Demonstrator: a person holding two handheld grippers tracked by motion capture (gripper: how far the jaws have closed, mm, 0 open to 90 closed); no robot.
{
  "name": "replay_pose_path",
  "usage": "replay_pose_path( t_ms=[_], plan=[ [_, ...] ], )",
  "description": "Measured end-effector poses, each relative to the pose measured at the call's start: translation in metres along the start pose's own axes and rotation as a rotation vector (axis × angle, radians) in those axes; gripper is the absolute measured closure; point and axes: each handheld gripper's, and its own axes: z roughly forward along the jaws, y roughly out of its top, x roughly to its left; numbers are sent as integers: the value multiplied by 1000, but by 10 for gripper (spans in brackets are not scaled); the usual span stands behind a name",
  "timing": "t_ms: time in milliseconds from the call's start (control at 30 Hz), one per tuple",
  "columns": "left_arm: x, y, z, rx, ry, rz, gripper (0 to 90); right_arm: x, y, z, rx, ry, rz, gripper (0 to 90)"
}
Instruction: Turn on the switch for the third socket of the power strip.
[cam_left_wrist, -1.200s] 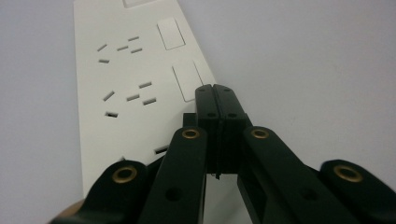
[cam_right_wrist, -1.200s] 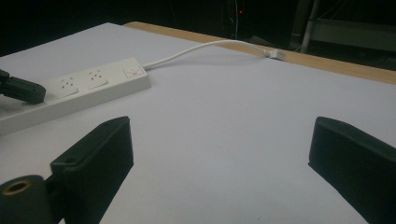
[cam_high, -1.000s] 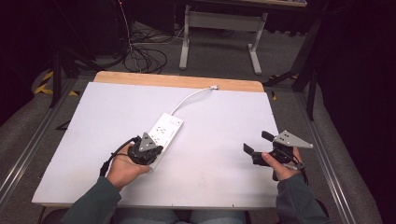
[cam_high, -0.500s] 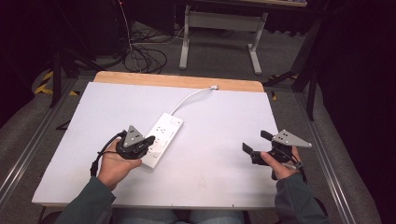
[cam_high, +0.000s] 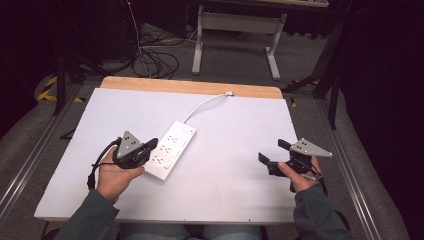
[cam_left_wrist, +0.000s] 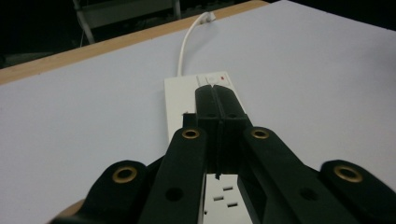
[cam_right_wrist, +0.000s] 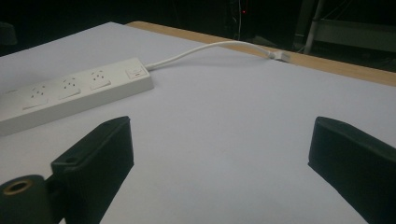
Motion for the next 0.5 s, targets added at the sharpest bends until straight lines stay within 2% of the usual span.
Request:
replay_pose_path(
  t_ms=[100,167,500],
  plan=[
    [0,2,-3,-35,6,2,900,0,0,0,-1,-1,-1,70],
    [1,3,-6,-63,8,-11,900,-1,0,0,0,-1,-1,70],
    [3,7,-22,-141,29,-37,900,-1,0,-1,-1,-2,1,70]
  ],
)
